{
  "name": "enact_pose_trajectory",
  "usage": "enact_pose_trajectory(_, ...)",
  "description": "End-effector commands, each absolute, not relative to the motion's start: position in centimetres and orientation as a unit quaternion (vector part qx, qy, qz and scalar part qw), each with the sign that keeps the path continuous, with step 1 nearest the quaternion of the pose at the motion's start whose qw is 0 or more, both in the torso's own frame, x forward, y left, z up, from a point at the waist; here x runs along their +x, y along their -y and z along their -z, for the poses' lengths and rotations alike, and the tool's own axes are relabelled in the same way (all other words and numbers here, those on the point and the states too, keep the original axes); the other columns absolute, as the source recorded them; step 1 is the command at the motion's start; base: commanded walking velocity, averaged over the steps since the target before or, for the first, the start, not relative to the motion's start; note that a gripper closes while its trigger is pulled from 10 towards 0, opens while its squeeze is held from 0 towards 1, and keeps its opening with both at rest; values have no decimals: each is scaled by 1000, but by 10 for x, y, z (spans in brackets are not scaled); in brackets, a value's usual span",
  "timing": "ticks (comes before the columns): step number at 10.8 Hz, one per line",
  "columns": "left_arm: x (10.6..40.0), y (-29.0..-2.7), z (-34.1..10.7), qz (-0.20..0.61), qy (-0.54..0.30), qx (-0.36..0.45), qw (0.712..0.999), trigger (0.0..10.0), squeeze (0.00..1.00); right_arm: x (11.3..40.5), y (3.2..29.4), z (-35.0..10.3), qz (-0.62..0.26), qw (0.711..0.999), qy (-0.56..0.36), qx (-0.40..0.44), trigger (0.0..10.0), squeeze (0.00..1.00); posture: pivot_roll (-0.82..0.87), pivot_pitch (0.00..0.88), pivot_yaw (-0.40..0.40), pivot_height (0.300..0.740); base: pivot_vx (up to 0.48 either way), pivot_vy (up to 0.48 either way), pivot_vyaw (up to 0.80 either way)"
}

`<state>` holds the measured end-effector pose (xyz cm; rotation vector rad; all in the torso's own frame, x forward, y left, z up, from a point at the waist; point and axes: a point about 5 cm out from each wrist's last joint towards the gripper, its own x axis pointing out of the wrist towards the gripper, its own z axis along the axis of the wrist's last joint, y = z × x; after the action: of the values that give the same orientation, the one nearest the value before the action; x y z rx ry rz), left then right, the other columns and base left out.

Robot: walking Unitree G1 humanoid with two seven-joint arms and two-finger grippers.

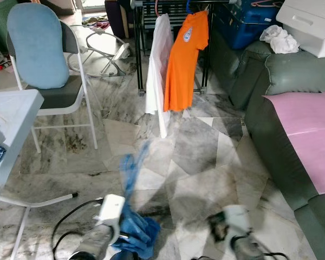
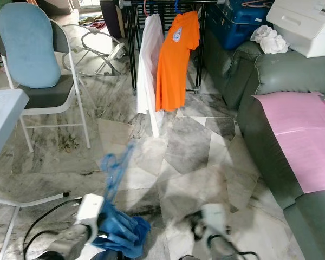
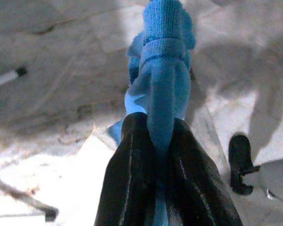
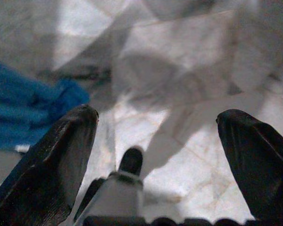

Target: Hang hanger

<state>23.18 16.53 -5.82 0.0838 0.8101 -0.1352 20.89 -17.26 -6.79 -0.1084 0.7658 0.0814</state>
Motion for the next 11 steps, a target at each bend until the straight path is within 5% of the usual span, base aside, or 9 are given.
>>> enact_pose_trajectory(1, 223, -167, 64, 88, -408, 70, 906, 10000, 0, 201, 167, 73, -54, 917, -391, -63, 10000, 0, -117, 117, 31, 740, 0, 0, 0)
enact_pose_trajectory(5, 217, -148, 68, 140, -420, 95, 892, 10000, 0, 203, 148, 75, -51, 912, -405, -47, 10000, 0, -122, 117, 37, 740, 0, 0, 0)
enact_pose_trajectory(11, 234, -110, 58, 169, -407, 91, 893, 10000, 0, 200, 152, 76, -53, 912, -406, -43, 10000, 0, -149, 131, 58, 740, 0, 0, 698)
